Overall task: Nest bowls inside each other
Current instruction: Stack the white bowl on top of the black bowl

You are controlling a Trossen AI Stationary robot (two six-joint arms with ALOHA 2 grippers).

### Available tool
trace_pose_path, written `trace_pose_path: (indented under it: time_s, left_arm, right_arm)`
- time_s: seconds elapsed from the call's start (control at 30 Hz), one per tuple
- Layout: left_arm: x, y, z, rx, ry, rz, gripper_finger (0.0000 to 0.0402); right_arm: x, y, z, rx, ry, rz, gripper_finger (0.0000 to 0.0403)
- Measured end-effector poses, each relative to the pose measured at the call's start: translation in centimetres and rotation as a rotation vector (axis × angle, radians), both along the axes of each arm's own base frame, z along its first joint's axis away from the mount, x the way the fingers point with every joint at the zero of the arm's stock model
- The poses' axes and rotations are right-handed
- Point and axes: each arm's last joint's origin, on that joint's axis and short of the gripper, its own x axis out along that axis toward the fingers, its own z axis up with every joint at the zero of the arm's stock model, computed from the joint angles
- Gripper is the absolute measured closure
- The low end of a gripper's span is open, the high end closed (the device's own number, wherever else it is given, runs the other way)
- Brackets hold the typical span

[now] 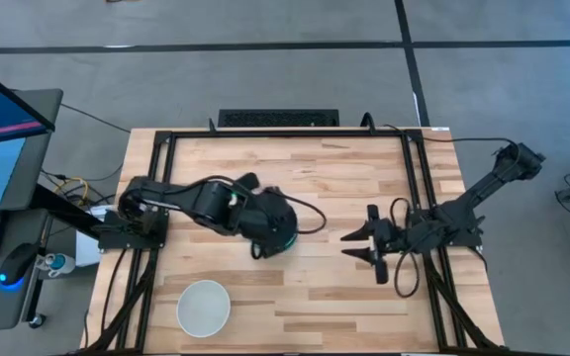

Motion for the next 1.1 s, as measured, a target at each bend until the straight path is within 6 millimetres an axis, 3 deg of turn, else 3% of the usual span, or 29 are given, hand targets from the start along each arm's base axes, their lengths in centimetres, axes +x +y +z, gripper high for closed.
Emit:
trace_pose_path:
  time_s: [0.13,0.4,0.57,0.77,0.97,1.1]
  left_arm:
    - [-1.5,0.6,1.0,0.017,-0.020,0.085,0.0287]
    - [-3.5,1.3,2.6,-0.004,-0.091,0.129,0.0287]
    - [-5.1,1.8,2.9,-0.062,-0.131,0.219,0.0287]
    - [-7.9,1.5,-0.1,-0.182,-0.004,0.262,0.0287]
    - [-13.3,0.5,-3.7,-0.248,0.074,0.342,0.0287]
    - [-17.2,-0.8,-4.8,-0.286,0.067,0.212,0.0287]
  right_arm:
    - [2.6,1.2,0.2,-0.116,0.041,0.005,0.0233]
    - [8.1,2.4,1.2,-0.109,0.082,0.081,0.0233]
    - [11.4,3.2,1.5,-0.197,0.095,0.167,0.0233]
    - [14.8,3.9,1.5,-0.202,0.112,0.227,0.0233]
    - [16.6,3.6,1.7,-0.184,0.110,0.245,0.0233]
    - [17.1,3.1,1.5,-0.183,0.119,0.251,0.0233]
